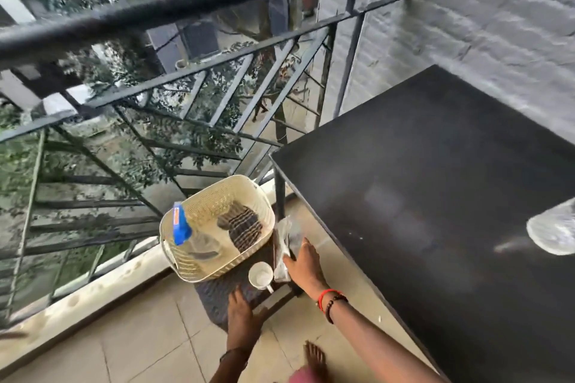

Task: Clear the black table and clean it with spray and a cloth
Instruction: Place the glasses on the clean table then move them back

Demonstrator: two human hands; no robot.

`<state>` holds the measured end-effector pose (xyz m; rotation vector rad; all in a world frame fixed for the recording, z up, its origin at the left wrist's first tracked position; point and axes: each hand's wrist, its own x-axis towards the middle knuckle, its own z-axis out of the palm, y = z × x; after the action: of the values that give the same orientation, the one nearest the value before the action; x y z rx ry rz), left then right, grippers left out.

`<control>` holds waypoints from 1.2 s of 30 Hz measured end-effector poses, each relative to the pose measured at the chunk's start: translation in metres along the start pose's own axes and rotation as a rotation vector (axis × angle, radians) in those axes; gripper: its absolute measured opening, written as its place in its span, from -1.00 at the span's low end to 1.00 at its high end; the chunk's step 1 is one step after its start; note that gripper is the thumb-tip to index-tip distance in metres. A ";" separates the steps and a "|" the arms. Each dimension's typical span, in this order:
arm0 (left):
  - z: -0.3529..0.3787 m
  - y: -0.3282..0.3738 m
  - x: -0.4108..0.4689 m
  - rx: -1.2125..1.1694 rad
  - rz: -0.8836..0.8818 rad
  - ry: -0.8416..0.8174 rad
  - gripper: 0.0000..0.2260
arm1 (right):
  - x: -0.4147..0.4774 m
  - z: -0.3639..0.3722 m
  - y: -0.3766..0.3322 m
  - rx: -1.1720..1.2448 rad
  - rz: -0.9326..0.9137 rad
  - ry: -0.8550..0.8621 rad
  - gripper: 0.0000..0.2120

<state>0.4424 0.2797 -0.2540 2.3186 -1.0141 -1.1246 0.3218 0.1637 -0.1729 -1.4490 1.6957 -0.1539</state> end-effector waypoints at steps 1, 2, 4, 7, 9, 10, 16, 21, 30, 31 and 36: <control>0.005 -0.003 0.008 0.032 0.031 -0.022 -0.26 | 0.010 0.006 0.002 0.001 0.032 -0.013 -0.35; 0.010 -0.004 0.015 0.041 0.053 -0.033 -0.20 | 0.020 0.013 0.004 -0.002 0.055 -0.025 -0.36; 0.023 -0.007 0.032 0.015 0.090 -0.034 -0.12 | 0.040 0.029 0.010 -0.007 0.096 -0.049 -0.38; 0.037 -0.007 0.053 -0.029 0.104 0.004 -0.06 | 0.063 0.047 0.016 -0.038 0.121 -0.090 -0.38; 0.041 -0.006 0.061 -0.014 0.101 0.010 -0.05 | 0.072 0.054 0.018 -0.064 0.118 -0.114 -0.38; 0.042 -0.004 0.065 0.005 0.101 0.017 -0.06 | 0.075 0.057 0.018 -0.073 0.115 -0.121 -0.39; 0.054 -0.008 0.087 0.034 0.118 -0.022 -0.25 | 0.093 0.076 0.021 -0.087 0.109 -0.077 -0.48; 0.051 -0.011 0.087 0.029 0.145 0.015 -0.36 | 0.094 0.076 0.020 -0.068 0.123 -0.024 -0.59; -0.005 0.031 0.024 -0.089 0.201 0.102 -0.46 | 0.023 0.029 -0.012 0.023 0.149 0.004 -0.60; -0.008 0.034 0.022 -0.112 0.227 0.098 -0.45 | 0.023 0.028 -0.012 0.018 0.142 0.011 -0.60; -0.021 0.038 0.011 -0.086 0.278 0.065 -0.44 | -0.002 0.019 -0.013 0.029 0.141 0.015 -0.64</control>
<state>0.4472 0.2470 -0.2243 2.0558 -1.1946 -0.9570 0.3439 0.1691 -0.1758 -1.3053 1.7943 -0.1121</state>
